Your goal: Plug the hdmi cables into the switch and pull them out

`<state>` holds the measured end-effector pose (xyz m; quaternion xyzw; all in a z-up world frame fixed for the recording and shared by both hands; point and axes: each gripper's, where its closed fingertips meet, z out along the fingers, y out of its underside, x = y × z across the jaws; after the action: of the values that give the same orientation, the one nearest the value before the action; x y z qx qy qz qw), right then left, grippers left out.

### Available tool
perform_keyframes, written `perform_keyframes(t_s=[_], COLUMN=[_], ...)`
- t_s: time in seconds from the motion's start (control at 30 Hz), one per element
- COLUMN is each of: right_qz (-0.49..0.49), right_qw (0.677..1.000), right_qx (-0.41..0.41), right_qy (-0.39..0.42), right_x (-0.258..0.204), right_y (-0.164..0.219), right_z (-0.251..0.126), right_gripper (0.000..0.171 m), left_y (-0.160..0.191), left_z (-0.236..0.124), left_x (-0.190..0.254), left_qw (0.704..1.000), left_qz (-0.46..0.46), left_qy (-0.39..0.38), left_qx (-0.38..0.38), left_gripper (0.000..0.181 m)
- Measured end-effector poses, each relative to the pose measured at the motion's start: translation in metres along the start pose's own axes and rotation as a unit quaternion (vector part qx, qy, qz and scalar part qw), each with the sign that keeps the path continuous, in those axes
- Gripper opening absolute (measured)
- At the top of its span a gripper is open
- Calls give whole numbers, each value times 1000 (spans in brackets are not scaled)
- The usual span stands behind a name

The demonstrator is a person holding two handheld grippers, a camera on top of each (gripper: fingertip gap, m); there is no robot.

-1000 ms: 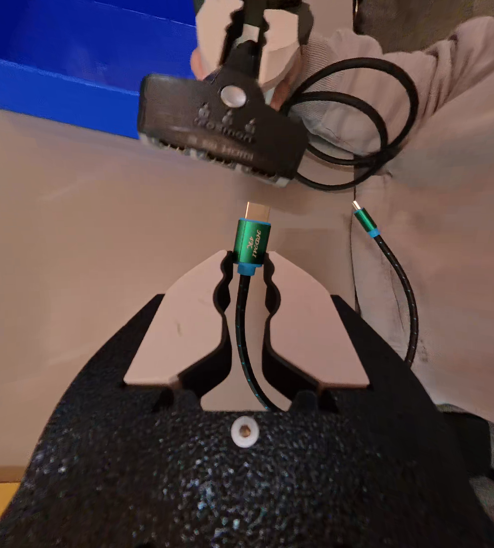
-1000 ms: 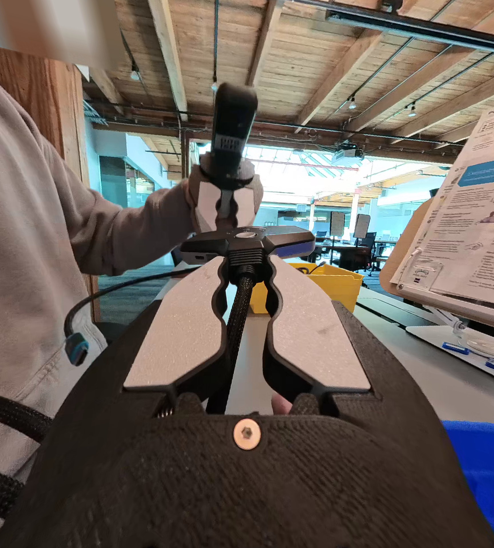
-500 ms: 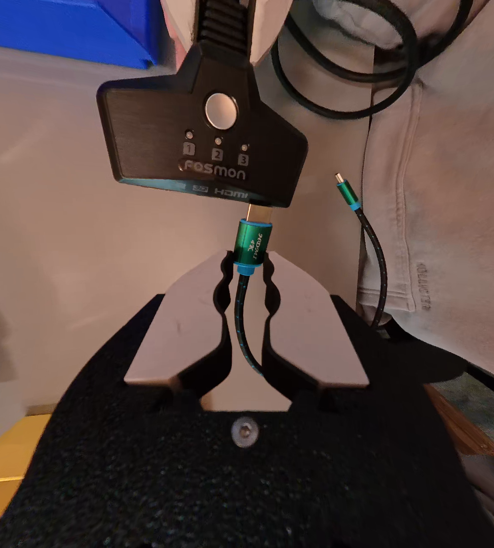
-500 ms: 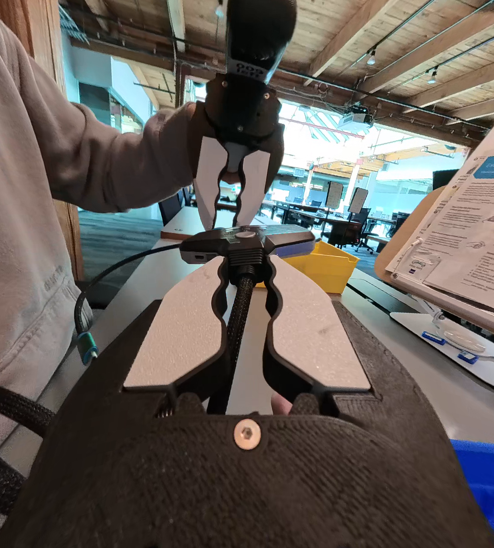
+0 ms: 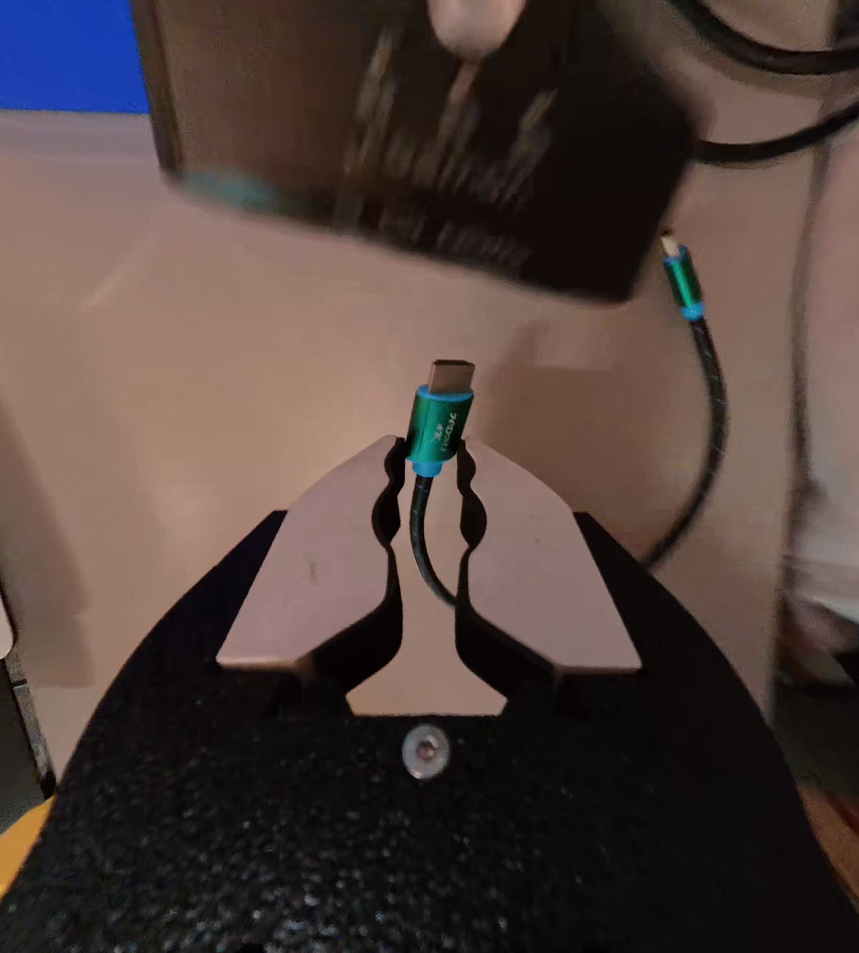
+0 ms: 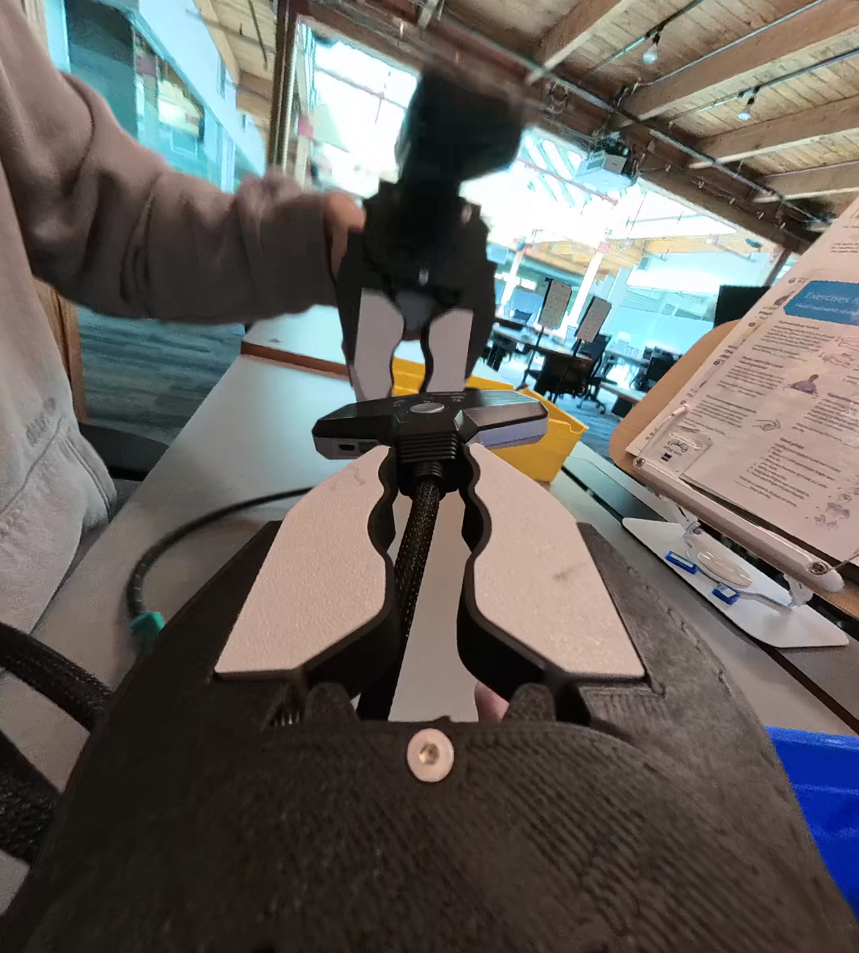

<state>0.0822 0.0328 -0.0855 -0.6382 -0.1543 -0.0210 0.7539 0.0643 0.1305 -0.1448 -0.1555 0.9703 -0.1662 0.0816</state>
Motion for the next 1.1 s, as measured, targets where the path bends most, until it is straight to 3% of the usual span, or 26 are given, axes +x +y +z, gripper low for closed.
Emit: perform_keyframes(t_s=[0.03,0.2,0.3,0.37,0.57,0.73,1.0,1.1], right_qz=[7,32,38,38,40,38,40,41], right_qw=[1000,996,996,996,996,996,996,996], right_qx=[19,78,79,79,76,70,68,67], right_qy=[3,22,29,28,30,30,35,39], right_x=[2,13,17,17,18,18,20,21], right_y=[-3,-11,-7,-6,-3,0,1,1], right_z=[-4,-21,-24,-24,-24,-22,-22,-24], right_gripper=[23,22,22,22,22,23,22,23], left_y=[6,42,51,47,48,50,52,46], left_z=[13,80,101,102,103,105,105,88], left_x=[-8,-18,-21,-23,-24,-27,-29,-31], left_qw=[1000,992,989,984,983,976,970,956], left_qz=[-9,-18,16,31,3,-95,-145,-198], left_qy=[-18,-50,-93,-120,-115,-93,-87,-54], left_qx=[25,113,118,132,140,171,176,208], left_gripper=[19,19,20,28,28,20,20,20])
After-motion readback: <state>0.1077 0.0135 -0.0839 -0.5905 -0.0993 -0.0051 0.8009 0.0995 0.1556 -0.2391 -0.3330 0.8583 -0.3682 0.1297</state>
